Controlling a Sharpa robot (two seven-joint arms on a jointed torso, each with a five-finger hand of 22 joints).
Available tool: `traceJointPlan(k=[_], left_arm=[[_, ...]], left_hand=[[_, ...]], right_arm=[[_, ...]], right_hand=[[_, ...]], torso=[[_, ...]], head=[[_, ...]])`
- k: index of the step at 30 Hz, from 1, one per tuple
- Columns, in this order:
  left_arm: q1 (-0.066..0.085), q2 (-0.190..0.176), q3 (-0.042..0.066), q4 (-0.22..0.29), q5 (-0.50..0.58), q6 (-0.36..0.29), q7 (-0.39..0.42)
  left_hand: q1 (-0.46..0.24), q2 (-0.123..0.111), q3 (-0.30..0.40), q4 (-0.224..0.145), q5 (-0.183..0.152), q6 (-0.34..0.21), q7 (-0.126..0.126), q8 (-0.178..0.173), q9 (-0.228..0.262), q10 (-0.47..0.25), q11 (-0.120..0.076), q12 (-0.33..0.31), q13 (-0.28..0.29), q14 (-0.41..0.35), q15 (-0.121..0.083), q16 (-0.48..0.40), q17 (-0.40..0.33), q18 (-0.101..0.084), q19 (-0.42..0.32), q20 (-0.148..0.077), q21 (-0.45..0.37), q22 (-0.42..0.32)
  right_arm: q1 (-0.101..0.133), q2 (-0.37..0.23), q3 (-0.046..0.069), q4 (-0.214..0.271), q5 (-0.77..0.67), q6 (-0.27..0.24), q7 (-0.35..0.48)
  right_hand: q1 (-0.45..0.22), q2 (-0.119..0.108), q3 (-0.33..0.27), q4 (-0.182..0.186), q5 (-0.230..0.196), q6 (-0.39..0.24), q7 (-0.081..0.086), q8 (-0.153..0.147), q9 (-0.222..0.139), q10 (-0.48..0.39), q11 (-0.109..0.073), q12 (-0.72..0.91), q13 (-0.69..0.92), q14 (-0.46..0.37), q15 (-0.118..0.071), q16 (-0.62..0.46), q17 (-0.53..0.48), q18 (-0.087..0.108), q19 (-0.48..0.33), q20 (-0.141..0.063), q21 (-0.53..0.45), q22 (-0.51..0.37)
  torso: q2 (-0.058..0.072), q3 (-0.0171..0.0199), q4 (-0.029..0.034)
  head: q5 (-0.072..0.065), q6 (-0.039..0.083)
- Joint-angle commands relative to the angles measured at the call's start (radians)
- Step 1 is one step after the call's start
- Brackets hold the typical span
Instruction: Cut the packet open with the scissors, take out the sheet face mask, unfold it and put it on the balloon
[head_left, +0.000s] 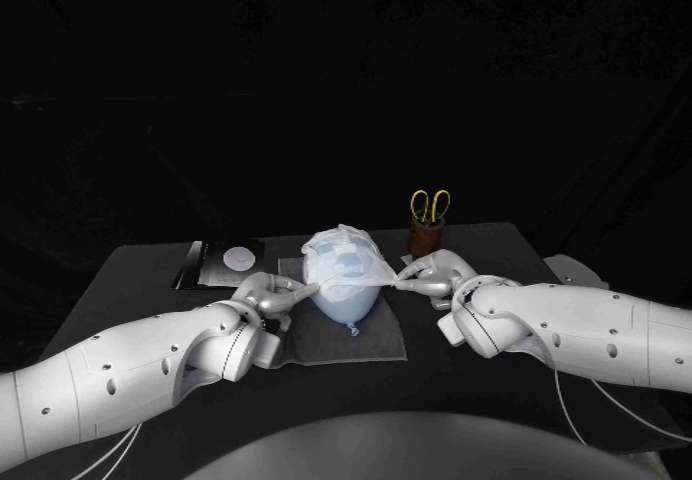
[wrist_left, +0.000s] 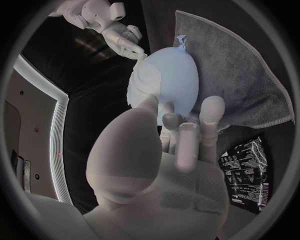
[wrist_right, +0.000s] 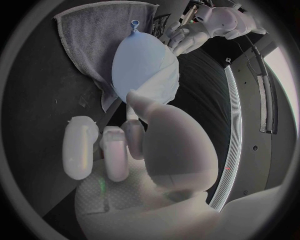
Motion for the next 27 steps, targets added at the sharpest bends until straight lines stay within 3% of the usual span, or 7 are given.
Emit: traceJointPlan(k=[1, 7, 13, 23, 27], left_arm=[[0.001, 0.001, 0.001, 0.005, -0.010, -0.001, 0.002], [0.001, -0.003, 0.001, 0.012, -0.010, 0.008, 0.023], [0.001, -0.011, 0.001, 0.022, -0.011, 0.025, 0.066], [0.001, -0.032, 0.001, 0.023, -0.012, 0.037, 0.094], [0.001, -0.039, 0.001, 0.023, -0.011, 0.045, 0.099]], left_hand=[[-0.001, 0.006, -0.005, -0.003, -0.004, 0.008, 0.001, 0.004, 0.000, 0.005, 0.000, 0.005, -0.001, 0.005, -0.003, 0.006, -0.001, -0.001, 0.005, -0.002, 0.004, -0.002], [0.006, 0.007, -0.006, -0.004, -0.004, 0.005, 0.001, 0.003, -0.001, -0.001, -0.001, 0.000, -0.011, 0.002, -0.004, 0.004, -0.008, 0.000, 0.003, -0.003, 0.001, -0.007], [0.047, 0.008, -0.005, -0.011, -0.003, -0.007, 0.005, 0.000, -0.006, -0.032, 0.002, -0.023, -0.045, -0.014, -0.002, -0.005, -0.049, 0.007, -0.030, -0.003, -0.027, -0.056], [0.051, 0.009, -0.006, -0.009, -0.004, -0.010, 0.008, -0.001, -0.008, -0.041, 0.004, -0.029, -0.055, -0.016, -0.001, -0.007, -0.053, 0.007, -0.032, -0.003, -0.028, -0.057], [0.051, 0.009, -0.006, -0.009, -0.004, -0.010, 0.008, -0.001, -0.008, -0.041, 0.004, -0.029, -0.055, -0.016, -0.001, -0.007, -0.053, 0.007, -0.032, -0.003, -0.028, -0.057]], right_arm=[[0.000, 0.003, 0.001, -0.010, -0.037, -0.050, -0.003], [0.000, 0.006, 0.001, -0.015, -0.034, -0.012, -0.003], [0.000, -0.003, 0.001, 0.001, -0.015, 0.076, 0.027], [0.000, -0.072, 0.001, 0.117, -0.004, 0.188, 0.052], [0.000, -0.104, 0.001, 0.166, -0.007, 0.210, 0.049]], right_hand=[[-0.009, 0.000, 0.005, 0.002, 0.002, 0.006, 0.000, 0.003, 0.040, 0.025, -0.008, 0.000, 0.090, 0.104, -0.006, 0.003, 0.263, -0.012, 0.051, -0.006, 0.004, 0.198], [-0.013, -0.001, 0.008, 0.001, 0.002, 0.005, 0.000, 0.005, 0.042, 0.026, -0.009, 0.001, 0.091, 0.104, -0.006, 0.003, 0.263, -0.011, 0.050, -0.006, 0.000, 0.197], [-0.016, -0.002, 0.011, 0.000, 0.002, 0.003, 0.000, 0.005, 0.043, 0.024, -0.008, -0.004, 0.088, 0.104, -0.006, 0.003, 0.263, -0.011, 0.050, -0.006, -0.003, 0.197], [-0.018, -0.001, 0.015, -0.001, 0.002, 0.001, 0.000, 0.006, 0.044, 0.023, -0.008, -0.007, 0.086, 0.104, -0.006, 0.003, 0.263, -0.011, 0.050, -0.006, -0.002, 0.197], [-0.019, -0.001, 0.015, -0.002, 0.002, 0.001, 0.000, 0.006, 0.044, 0.023, -0.008, -0.007, 0.086, 0.104, -0.006, 0.003, 0.263, -0.011, 0.050, -0.006, -0.001, 0.197]], torso=[[0.000, -0.0002, 0.0003], [0.000, -0.0011, -0.0001], [0.000, -0.0009, 0.0010], [0.000, -0.0012, 0.0003], [-0.001, -0.0015, 0.0000]], head=[[0.000, 0.000], [0.002, 0.000], [0.004, 0.000], [0.006, 0.000], [0.006, 0.000]])
